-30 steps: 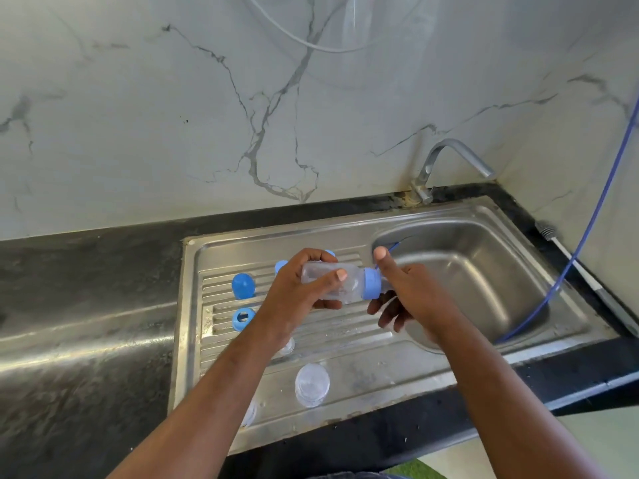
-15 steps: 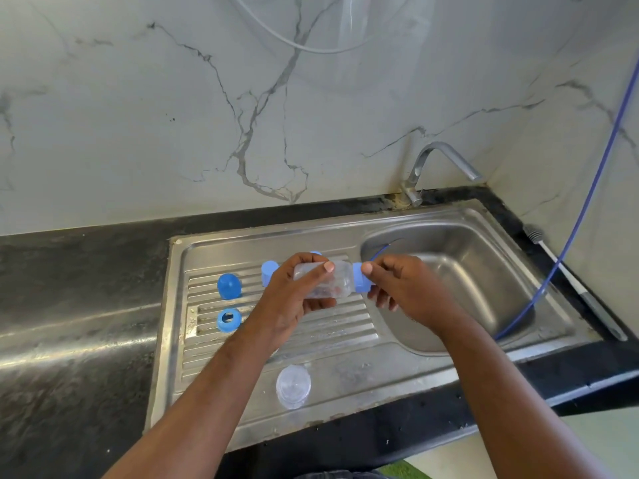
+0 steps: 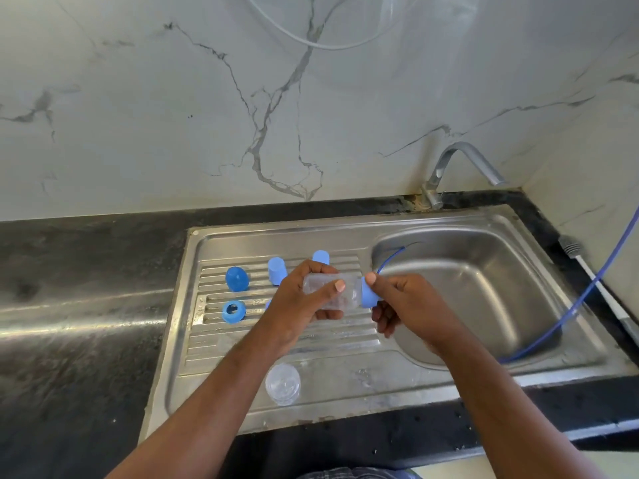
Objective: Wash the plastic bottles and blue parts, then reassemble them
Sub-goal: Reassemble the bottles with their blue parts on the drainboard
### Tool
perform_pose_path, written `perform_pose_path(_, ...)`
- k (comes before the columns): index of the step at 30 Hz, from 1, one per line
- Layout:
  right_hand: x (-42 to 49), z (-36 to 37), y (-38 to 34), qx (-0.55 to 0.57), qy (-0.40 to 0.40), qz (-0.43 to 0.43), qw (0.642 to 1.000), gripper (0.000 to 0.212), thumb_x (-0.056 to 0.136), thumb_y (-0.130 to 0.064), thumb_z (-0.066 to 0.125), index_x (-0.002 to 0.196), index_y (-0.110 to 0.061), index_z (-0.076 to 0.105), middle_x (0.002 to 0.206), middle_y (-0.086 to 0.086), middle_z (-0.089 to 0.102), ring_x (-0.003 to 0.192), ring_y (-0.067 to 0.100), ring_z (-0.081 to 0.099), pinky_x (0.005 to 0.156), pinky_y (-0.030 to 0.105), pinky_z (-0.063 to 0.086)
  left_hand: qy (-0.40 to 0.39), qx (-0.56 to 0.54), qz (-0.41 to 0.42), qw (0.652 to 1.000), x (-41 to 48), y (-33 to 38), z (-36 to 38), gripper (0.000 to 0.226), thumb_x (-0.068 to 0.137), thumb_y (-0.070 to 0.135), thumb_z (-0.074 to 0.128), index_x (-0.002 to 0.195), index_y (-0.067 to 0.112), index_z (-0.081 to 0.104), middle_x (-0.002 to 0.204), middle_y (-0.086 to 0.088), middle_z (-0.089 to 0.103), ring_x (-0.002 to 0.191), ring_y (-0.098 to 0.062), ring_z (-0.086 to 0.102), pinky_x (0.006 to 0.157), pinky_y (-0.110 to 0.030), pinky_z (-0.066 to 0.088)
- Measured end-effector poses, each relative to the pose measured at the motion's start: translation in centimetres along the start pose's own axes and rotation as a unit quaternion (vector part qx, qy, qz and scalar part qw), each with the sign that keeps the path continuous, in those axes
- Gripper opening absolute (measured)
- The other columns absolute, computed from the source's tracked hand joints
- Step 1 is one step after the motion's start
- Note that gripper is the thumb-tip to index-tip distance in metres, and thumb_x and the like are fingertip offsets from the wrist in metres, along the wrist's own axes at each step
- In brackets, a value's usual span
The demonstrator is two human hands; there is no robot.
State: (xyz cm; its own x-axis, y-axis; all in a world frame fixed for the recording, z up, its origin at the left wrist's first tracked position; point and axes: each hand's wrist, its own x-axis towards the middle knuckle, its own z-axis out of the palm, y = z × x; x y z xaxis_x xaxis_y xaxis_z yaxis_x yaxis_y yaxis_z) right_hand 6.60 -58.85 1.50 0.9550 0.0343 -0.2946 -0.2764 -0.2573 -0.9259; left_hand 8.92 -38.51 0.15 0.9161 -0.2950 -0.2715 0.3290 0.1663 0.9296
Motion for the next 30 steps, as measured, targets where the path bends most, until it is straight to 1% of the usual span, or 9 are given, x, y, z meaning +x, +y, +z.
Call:
perform_pose_path(4,0.5,-0.7,0.6,0.043,-0.085,0.092,0.991,0.060,0.088,-0.056,0.064,0.090,0.003,0.072,0.080,0.021,0.071,0.066,0.034,0.069,0.060,0.039,0.059,0.016,0.027,-0.007,0.999,-0.4,-0.8,-0.1,0.034,0.087,0.017,0.078,0.115,0.006,0.061,0.110,-0.018,0.067,0.087,-0.024,0.072,0.070,-0.037,0.061)
perform_pose_path(7,1.4,-0.6,0.9,0.032,-0.060,0.007,0.998,0.026,0.093,-0.033,0.071,0.106,-0.012,0.067,0.098,0.010,0.072,0.082,0.032,0.074,0.073,0.049,0.063,0.068,-0.015,-0.022,0.997,-0.3,-1.1,0.3,0.037,0.091,0.026,0.074,0.117,0.003,0.060,0.113,-0.022,0.069,0.089,-0.024,0.073,0.071,-0.035,0.060)
perform_pose_path(9,1.7,-0.5,0.9,0.002,-0.039,-0.071,0.997,0.030,0.084,-0.014,0.081,0.109,-0.017,0.064,0.098,0.005,0.070,0.082,0.024,0.073,0.070,0.042,0.063,0.097,-0.055,-0.036,0.993,0.0,-1.0,0.5,0.041,0.093,0.033,0.070,0.119,0.003,0.060,0.111,-0.019,0.072,0.091,-0.026,0.074,0.073,-0.035,0.061)
perform_pose_path(12,2.0,-0.7,0.8,-0.052,-0.025,-0.126,0.990,0.039,0.080,-0.009,0.084,0.114,-0.021,0.070,0.098,0.000,0.073,0.078,0.017,0.072,0.066,0.026,0.059,0.101,-0.068,-0.058,0.991,0.3,-0.9,0.6,0.042,0.093,0.037,0.070,0.120,0.006,0.060,0.110,-0.016,0.073,0.096,-0.030,0.075,0.072,-0.033,0.060)
perform_pose_path(16,2.6,-1.1,1.3,-0.062,-0.039,-0.136,0.988,0.036,0.081,-0.011,0.083,0.114,-0.019,0.071,0.096,-0.002,0.074,0.077,0.018,0.073,0.071,0.026,0.059,0.079,-0.079,-0.097,0.989,0.8,-0.6,0.1,0.045,0.090,0.038,0.073,0.122,0.008,0.060,0.117,-0.017,0.070,0.101,-0.031,0.074,0.074,-0.034,0.060)
perform_pose_path(21,4.4,-1.8,1.5,-0.111,-0.106,-0.121,0.981,0.028,0.084,-0.010,0.081,0.109,-0.015,0.071,0.089,0.000,0.075,0.078,0.013,0.072,0.073,0.020,0.055,0.098,-0.012,-0.040,0.994,0.8,-1.8,0.3,0.038,0.092,0.029,0.073,0.116,0.004,0.059,0.115,-0.021,0.068,0.095,-0.028,0.074,0.075,-0.040,0.063)
perform_pose_path(24,5.6,-2.1,1.6,-0.137,-0.135,-0.114,0.975,0.031,0.082,-0.016,0.084,0.108,-0.027,0.071,0.096,-0.010,0.074,0.087,0.006,0.070,0.078,0.018,0.053,0.077,0.173,-0.021,0.982,2.0,-1.3,-1.7,0.034,0.087,0.036,0.079,0.111,0.017,0.066,0.108,-0.008,0.072,0.094,-0.020,0.072,0.083,-0.041,0.062)
perform_pose_path(27,7.3,-1.5,0.9,-0.186,-0.157,-0.121,0.962,0.032,0.082,-0.023,0.084,0.112,-0.025,0.072,0.095,-0.006,0.075,0.080,0.014,0.073,0.078,0.032,0.059,0.004,0.403,-0.014,0.915,3.3,-0.6,-4.5,0.033,0.080,0.048,0.081,0.107,0.032,0.069,0.101,0.015,0.072,0.094,-0.005,0.068,0.089,-0.035,0.058)
perform_pose_path(30,9.3,-0.2,-0.9,-0.141,-0.181,-0.102,0.968,0.032,0.083,-0.016,0.083,0.113,-0.011,0.073,0.088,0.009,0.075,0.070,0.017,0.072,0.067,0.032,0.060,-0.050,0.471,-0.022,0.881,3.8,-0.5,-4.9,0.045,0.082,0.055,0.076,0.118,0.040,0.055,0.103,0.019,0.065,0.094,-0.003,0.064,0.085,-0.028,0.054)
